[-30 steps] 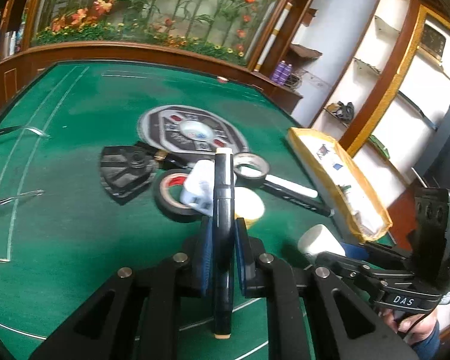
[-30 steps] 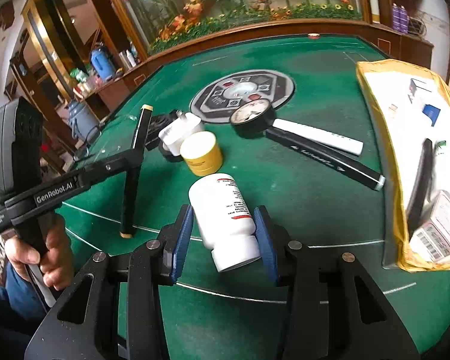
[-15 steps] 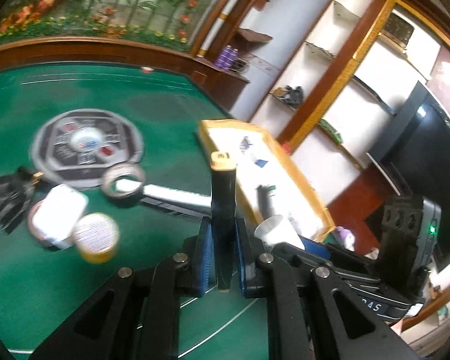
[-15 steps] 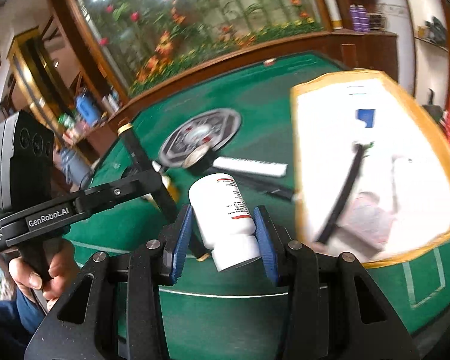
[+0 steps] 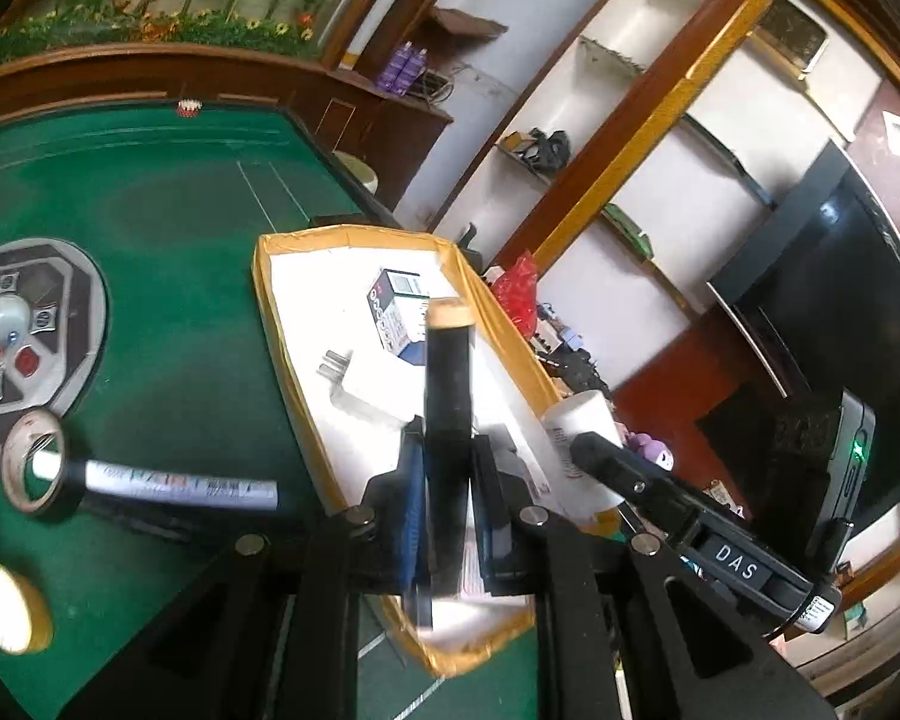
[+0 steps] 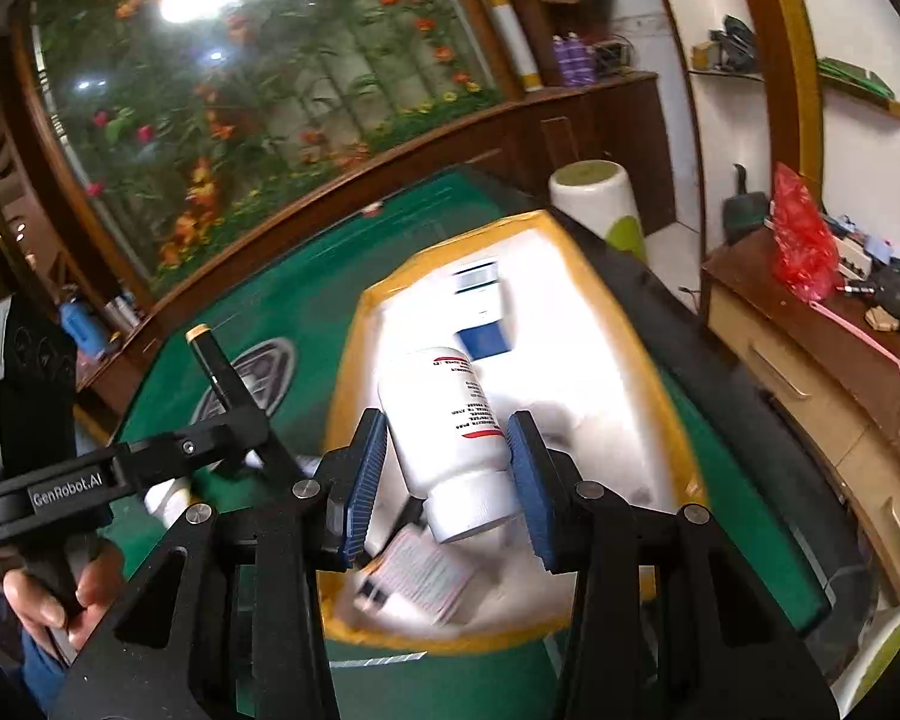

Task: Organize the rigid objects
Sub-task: 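Lower the marker and bottle into the tray and open both tools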

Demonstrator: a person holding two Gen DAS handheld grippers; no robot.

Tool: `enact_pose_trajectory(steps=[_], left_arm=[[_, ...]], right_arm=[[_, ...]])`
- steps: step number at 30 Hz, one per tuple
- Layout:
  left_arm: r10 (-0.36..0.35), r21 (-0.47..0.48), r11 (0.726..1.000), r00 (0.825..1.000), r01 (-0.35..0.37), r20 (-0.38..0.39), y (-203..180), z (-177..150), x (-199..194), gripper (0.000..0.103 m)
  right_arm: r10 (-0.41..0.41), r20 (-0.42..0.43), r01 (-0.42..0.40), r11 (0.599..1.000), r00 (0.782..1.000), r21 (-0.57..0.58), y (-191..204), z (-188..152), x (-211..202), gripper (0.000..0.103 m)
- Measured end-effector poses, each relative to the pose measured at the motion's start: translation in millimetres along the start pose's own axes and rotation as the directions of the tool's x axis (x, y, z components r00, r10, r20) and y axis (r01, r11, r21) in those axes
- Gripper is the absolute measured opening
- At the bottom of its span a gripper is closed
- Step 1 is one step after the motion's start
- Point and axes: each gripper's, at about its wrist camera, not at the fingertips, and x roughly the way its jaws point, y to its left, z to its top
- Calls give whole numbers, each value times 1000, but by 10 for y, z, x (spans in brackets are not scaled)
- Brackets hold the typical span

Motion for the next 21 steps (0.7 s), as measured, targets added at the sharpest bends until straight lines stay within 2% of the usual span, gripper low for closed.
enact_pose_trajectory(steps=[12,17,21], left_arm=[[60,-65,996,996,-64,-64,251,-12,406,14],[64,-59,996,995,-68,-75,274,-50,480,14],[72,-45,996,995,-75,-69,242,-46,482,14]], right_arm=[[-133,-87,131,991,987,-30,-292,390,653,41],[-159,-125,155,987,979,-37,-361,418,854,41],[-193,-124,185,980,973,-71,-323,387,899,41]])
